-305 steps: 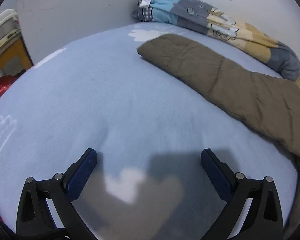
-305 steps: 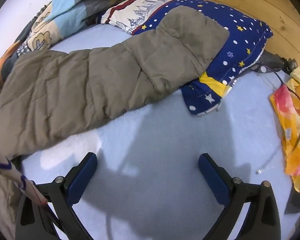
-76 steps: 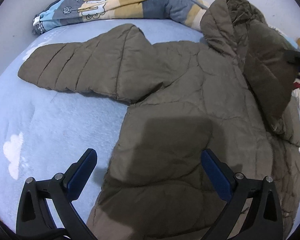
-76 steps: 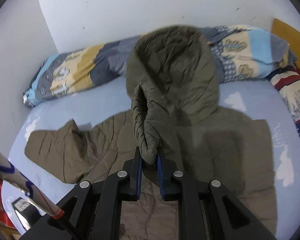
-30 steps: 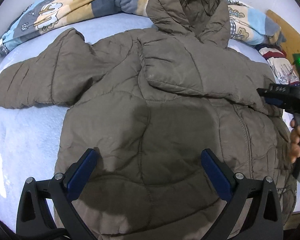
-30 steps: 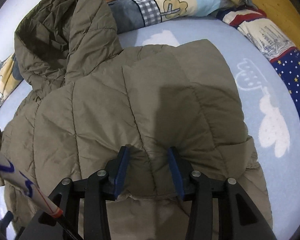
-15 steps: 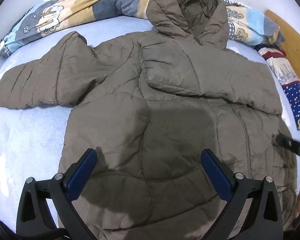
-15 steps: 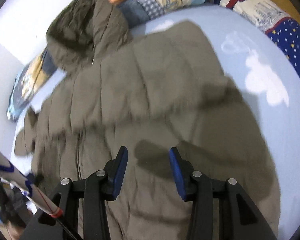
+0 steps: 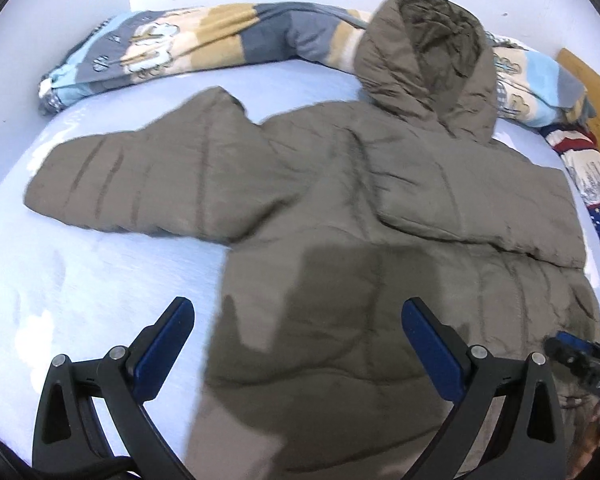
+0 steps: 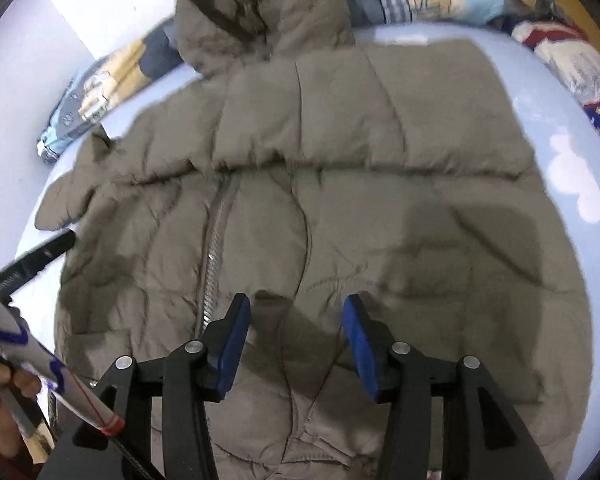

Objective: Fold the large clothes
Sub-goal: 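Release the sleeve onto the jacket body and open the right gripper, then grasp the other sleeve cuff with the left gripper, then fold the held sleeve over the jacket body with the left gripper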

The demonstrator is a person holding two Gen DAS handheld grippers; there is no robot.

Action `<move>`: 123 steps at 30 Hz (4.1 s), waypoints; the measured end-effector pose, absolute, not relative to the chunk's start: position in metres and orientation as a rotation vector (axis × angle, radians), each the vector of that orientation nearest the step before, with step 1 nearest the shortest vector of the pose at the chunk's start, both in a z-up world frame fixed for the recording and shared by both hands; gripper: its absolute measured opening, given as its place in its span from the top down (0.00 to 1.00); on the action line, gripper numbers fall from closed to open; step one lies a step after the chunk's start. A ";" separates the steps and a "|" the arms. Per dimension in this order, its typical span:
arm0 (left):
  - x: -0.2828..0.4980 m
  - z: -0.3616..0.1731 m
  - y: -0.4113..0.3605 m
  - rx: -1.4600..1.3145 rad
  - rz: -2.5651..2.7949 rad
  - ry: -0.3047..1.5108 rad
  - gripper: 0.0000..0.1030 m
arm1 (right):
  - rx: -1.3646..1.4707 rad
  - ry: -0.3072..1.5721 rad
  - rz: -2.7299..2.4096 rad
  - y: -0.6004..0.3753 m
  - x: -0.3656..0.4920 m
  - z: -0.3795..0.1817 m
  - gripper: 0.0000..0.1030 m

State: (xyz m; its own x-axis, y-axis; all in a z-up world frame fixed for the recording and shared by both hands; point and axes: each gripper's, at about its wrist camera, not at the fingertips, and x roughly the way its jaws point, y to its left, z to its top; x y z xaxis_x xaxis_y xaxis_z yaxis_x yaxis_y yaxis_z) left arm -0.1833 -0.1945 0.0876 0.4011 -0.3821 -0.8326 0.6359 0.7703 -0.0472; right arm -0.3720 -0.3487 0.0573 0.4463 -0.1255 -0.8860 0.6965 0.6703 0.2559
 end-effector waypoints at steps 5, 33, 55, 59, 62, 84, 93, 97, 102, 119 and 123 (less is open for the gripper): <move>-0.143 0.098 -0.161 0.204 -0.587 0.949 0.00 | 0.654 0.902 -0.576 -0.349 -0.378 0.079 0.49; 0.120 0.037 0.060 -0.556 -0.245 1.084 0.43 | 0.529 0.922 -0.522 -0.322 -0.362 0.087 0.49; 0.050 0.175 -0.027 -0.401 -0.591 0.798 0.86 | 0.596 0.785 -0.621 -0.347 -0.389 0.113 0.49; 0.000 0.216 -0.081 -0.307 -0.704 0.768 0.86 | 0.608 0.719 -0.646 -0.352 -0.401 0.130 0.49; -0.051 0.232 -0.132 -0.205 -0.803 0.761 0.86 | 0.621 0.677 -0.662 -0.358 -0.411 0.141 0.49; -0.250 0.081 -0.345 0.394 -0.985 1.037 0.50 | 0.801 0.564 -0.671 -0.399 -0.455 0.155 0.49; -0.256 0.158 -0.222 0.223 -0.981 0.781 0.27 | 0.987 0.560 -0.457 -0.400 -0.430 0.122 0.49; -0.203 0.152 -0.177 0.110 -0.811 0.770 0.26 | 1.072 0.548 -0.335 -0.394 -0.407 0.102 0.49; -0.145 0.135 -0.159 0.015 -0.720 0.820 0.26 | 1.127 0.522 -0.316 -0.390 -0.384 0.081 0.48; -0.117 0.105 -0.169 -0.100 -0.774 0.923 0.26 | 1.059 0.536 -0.424 -0.391 -0.317 0.086 0.86; -0.118 0.108 -0.168 -0.104 -0.784 0.923 0.26 | 1.021 0.523 -0.454 -0.398 -0.327 0.102 0.86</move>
